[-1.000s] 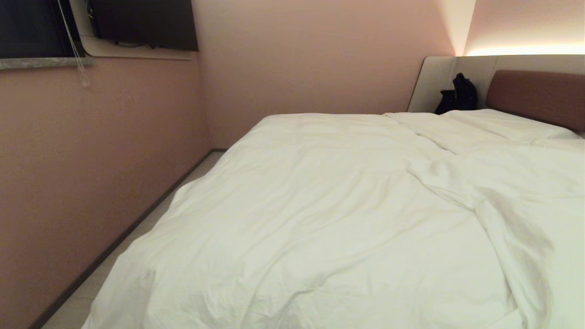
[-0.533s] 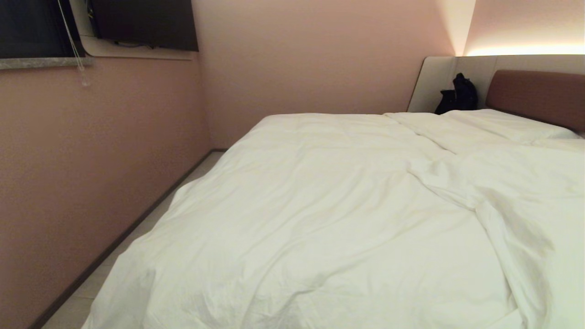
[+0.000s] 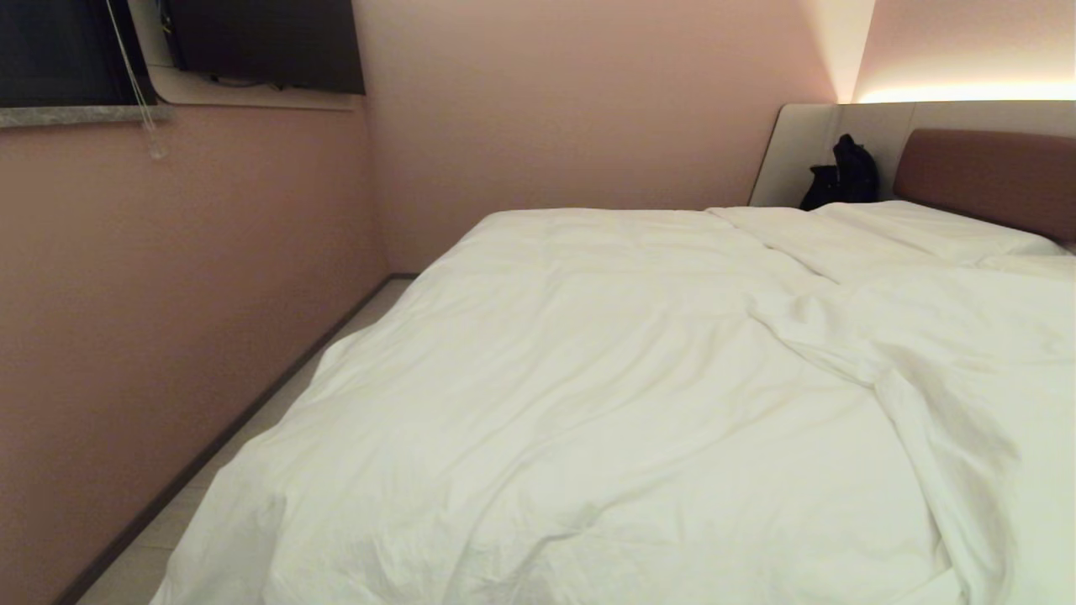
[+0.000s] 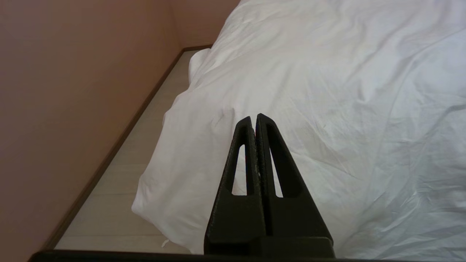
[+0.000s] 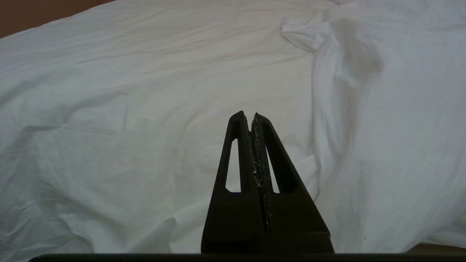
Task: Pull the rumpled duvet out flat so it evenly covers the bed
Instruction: Hold the folded corner of the quilt
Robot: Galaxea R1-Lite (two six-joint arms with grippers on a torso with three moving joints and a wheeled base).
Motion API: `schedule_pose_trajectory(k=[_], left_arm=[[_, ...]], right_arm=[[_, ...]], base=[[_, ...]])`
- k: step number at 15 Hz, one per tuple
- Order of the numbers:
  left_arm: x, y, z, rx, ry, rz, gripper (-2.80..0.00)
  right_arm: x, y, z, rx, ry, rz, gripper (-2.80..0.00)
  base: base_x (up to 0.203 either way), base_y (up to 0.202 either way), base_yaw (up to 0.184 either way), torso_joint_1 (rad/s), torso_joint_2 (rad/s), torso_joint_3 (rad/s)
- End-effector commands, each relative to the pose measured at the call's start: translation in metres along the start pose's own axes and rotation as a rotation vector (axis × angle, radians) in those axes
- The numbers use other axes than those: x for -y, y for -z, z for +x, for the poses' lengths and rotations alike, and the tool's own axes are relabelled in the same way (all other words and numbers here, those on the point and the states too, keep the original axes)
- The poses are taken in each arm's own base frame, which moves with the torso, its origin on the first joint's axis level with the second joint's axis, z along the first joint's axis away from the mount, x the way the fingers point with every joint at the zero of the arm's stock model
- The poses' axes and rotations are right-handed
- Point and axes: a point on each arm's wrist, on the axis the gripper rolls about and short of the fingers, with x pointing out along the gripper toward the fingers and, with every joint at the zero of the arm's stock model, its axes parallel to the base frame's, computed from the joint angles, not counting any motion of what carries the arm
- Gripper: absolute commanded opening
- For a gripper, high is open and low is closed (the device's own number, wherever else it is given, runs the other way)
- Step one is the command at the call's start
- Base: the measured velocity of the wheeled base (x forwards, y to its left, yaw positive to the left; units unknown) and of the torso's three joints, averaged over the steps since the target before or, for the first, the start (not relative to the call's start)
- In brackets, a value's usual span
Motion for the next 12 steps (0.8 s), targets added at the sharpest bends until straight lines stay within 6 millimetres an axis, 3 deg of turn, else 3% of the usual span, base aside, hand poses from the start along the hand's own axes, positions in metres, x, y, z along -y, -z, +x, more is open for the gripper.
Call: schedule_pose_trajectory(k=[1, 9, 12], left_arm=[[0.0000, -0.0001, 0.0000, 0.002, 0.001, 0.002, -2.80], [0.0000, -0.0001, 0.0000, 0.002, 0.001, 0.001, -2.80], [0.0001, 0.0000, 0.0000, 0.000, -0.001, 0.002, -2.80]], right_arm=[[0.0000, 0.0000, 0.0000, 0.000, -0.001, 0.000, -2.80], [0.0000, 0.0000, 0.0000, 0.000, -0.001, 0.001, -2.80], [0.0000, 0.0000, 0.0000, 0.000, -0.001, -0.001, -2.80]], base=[[0.000, 0.000, 0.000, 0.000, 0.00, 0.000], [0.000, 0.000, 0.000, 0.000, 0.00, 0.000], [-0.001, -0.132, 0.003, 0.001, 0.00, 0.005]])
